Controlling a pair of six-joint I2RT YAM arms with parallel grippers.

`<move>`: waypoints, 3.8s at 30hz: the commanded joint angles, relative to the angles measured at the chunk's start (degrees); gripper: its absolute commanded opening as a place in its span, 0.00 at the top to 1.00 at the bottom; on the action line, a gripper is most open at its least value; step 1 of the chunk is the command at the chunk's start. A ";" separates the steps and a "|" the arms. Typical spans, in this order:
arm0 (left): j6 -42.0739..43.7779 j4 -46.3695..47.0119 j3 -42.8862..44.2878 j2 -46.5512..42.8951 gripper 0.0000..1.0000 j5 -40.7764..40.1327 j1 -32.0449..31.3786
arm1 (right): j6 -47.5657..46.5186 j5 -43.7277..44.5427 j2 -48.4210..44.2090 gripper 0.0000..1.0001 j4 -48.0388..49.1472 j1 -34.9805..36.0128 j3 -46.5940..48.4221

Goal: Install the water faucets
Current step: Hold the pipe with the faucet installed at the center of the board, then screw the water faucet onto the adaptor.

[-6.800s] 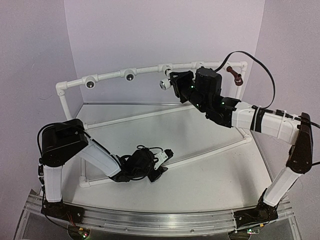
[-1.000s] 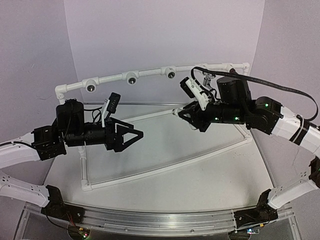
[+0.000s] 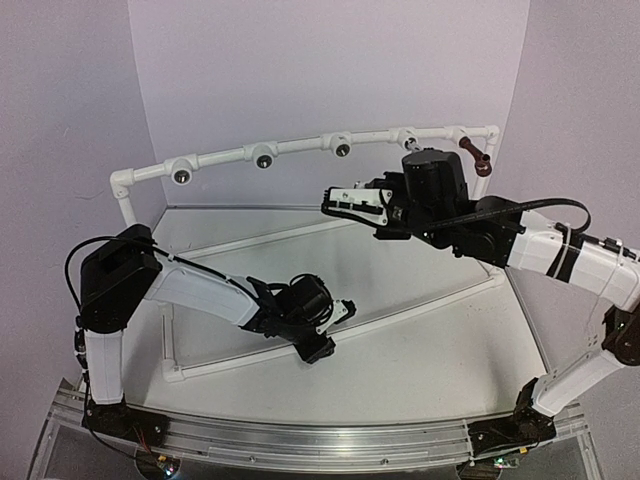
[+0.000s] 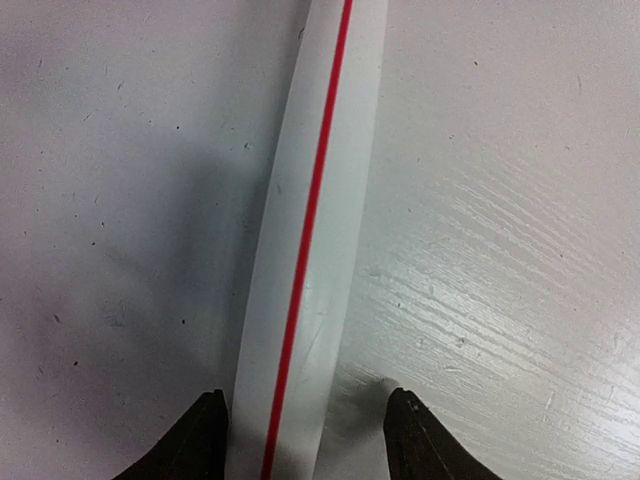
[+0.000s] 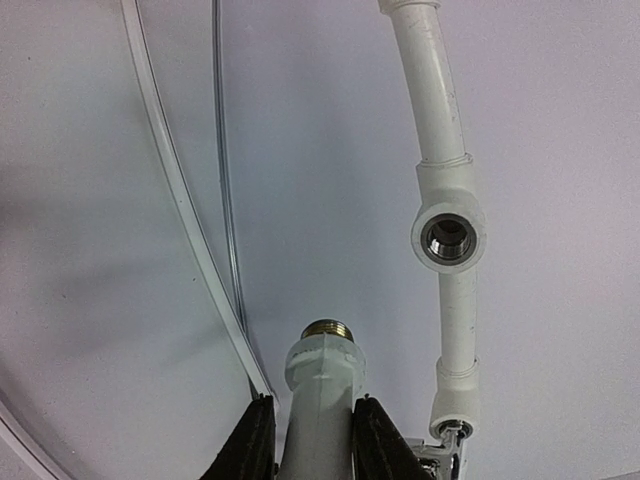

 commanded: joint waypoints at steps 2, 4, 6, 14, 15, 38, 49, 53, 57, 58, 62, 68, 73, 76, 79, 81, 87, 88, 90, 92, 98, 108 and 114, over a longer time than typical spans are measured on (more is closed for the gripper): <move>5.22 -0.92 0.93 2.68 0.62 -5.15 -0.34 | -5.98 4.49 -1.98 1.00 6.55 0.45 -2.38; 5.61 -0.89 0.29 2.76 0.72 -5.09 -0.61 | -13.15 5.44 -2.69 1.00 17.27 0.55 -7.40; 5.43 -0.82 -0.26 2.85 0.82 -5.22 -0.79 | -18.90 5.12 -2.83 1.00 27.87 0.55 -11.11; 6.09 0.17 -1.63 5.99 1.00 -4.28 -0.81 | -34.55 2.58 1.65 1.00 54.91 0.66 -18.91; 5.88 0.21 -1.63 6.48 1.00 -3.64 -0.83 | -34.42 2.82 2.50 1.00 55.35 0.68 -18.31; 4.09 4.78 -7.38 6.58 1.00 -0.64 -0.78 | -34.70 4.30 8.00 1.00 59.52 -0.49 -12.94; 2.77 4.75 -8.60 6.05 1.00 -0.28 -0.81 | -32.11 2.92 9.74 1.00 59.90 -2.85 -11.44; 2.52 4.75 -9.26 6.10 1.00 -0.43 -0.81 | -31.81 2.34 9.56 1.00 59.80 -3.23 -11.40; 2.59 4.74 -9.53 6.32 1.00 -0.46 -0.81 | -31.70 1.71 9.82 1.00 59.07 -3.26 -10.60; 2.60 4.77 -9.58 6.36 1.00 -0.44 -0.81 | -31.62 1.68 9.88 1.00 58.90 -3.28 -10.36; 2.51 4.75 -9.72 6.57 1.00 -0.52 -0.79 | -31.53 1.24 9.50 1.00 58.27 -3.06 -9.86; 2.16 4.75 -9.71 6.99 1.00 -0.36 -0.82 | -30.86 1.26 9.25 1.00 56.75 -2.94 -9.17; 2.09 4.75 -9.64 6.98 1.00 -0.36 -0.78 | -30.45 1.31 9.63 1.00 56.11 -2.81 -9.00; 1.68 4.75 -9.71 6.89 1.00 -0.09 -1.01 | -30.36 1.23 9.92 1.00 55.97 -2.86 -9.32; 1.32 4.85 -10.53 6.62 1.00 0.06 -1.94 | -30.10 1.17 9.57 1.00 55.77 -2.62 -9.67; 1.11 4.81 -11.36 6.51 1.00 -0.28 -3.34 | -30.00 1.20 9.07 1.00 54.80 -2.20 -10.18; -1.91 5.05 -14.29 4.70 1.00 -0.61 -6.55 | -29.83 2.96 7.71 1.00 53.79 -0.46 -12.02; -2.58 5.10 -14.79 4.45 1.00 -0.61 -6.82 | -29.69 3.29 7.58 1.00 53.55 -0.19 -12.12; -3.32 5.28 -15.44 4.15 1.00 -0.68 -7.14 | -29.71 3.94 7.40 1.00 53.44 0.27 -12.21; -3.95 5.67 -16.10 4.24 1.00 -0.76 -7.36 | -29.35 4.43 7.21 1.00 52.92 0.78 -12.00; -4.75 5.90 -16.49 4.97 1.00 -2.35 -7.44 | -23.45 6.26 5.16 1.00 44.49 1.56 -8.74; -6.52 5.98 -17.08 5.19 1.00 -2.51 -7.48 | -16.69 5.49 3.92 1.00 37.83 1.20 -5.87; -7.35 5.98 -16.97 5.83 1.00 -2.98 -7.48 | -15.35 5.12 3.71 1.00 37.60 0.39 -5.81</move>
